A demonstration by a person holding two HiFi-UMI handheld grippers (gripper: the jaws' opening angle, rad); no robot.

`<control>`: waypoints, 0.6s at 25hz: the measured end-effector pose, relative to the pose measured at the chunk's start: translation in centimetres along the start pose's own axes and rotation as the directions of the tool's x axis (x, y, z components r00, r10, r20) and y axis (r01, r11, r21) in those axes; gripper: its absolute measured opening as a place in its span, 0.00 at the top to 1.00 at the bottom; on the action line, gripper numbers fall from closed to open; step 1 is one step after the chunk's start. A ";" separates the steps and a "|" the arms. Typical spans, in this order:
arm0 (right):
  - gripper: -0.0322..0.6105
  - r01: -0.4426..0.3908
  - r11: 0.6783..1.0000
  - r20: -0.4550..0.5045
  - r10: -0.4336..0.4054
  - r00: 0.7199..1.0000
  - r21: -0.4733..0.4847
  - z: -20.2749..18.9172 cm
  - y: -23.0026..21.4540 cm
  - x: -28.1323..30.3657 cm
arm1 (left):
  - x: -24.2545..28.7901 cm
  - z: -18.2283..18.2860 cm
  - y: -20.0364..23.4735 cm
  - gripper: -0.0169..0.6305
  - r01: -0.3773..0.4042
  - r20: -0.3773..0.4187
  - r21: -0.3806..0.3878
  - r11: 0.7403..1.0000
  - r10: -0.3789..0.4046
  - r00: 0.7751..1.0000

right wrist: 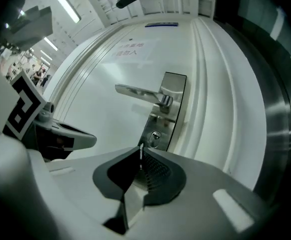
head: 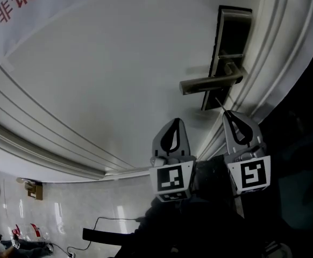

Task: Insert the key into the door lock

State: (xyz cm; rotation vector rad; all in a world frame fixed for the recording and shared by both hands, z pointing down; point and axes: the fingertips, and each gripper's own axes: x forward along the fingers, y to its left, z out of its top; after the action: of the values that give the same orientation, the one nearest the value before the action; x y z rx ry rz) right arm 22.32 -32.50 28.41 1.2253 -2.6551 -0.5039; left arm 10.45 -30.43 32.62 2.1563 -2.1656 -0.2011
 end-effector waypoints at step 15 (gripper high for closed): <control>0.93 0.092 0.819 -0.050 -0.145 0.988 -0.566 1.7 -1.7 0.8 | 3.2 2.9 -2.5 0.97 0.136 0.021 0.080 0.988 -0.138 0.990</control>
State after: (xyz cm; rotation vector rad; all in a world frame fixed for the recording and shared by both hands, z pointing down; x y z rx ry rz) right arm 22.47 -33.73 26.19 1.1793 -2.1137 -1.1260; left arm 12.44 -33.52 29.29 2.3604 -2.0734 -0.1562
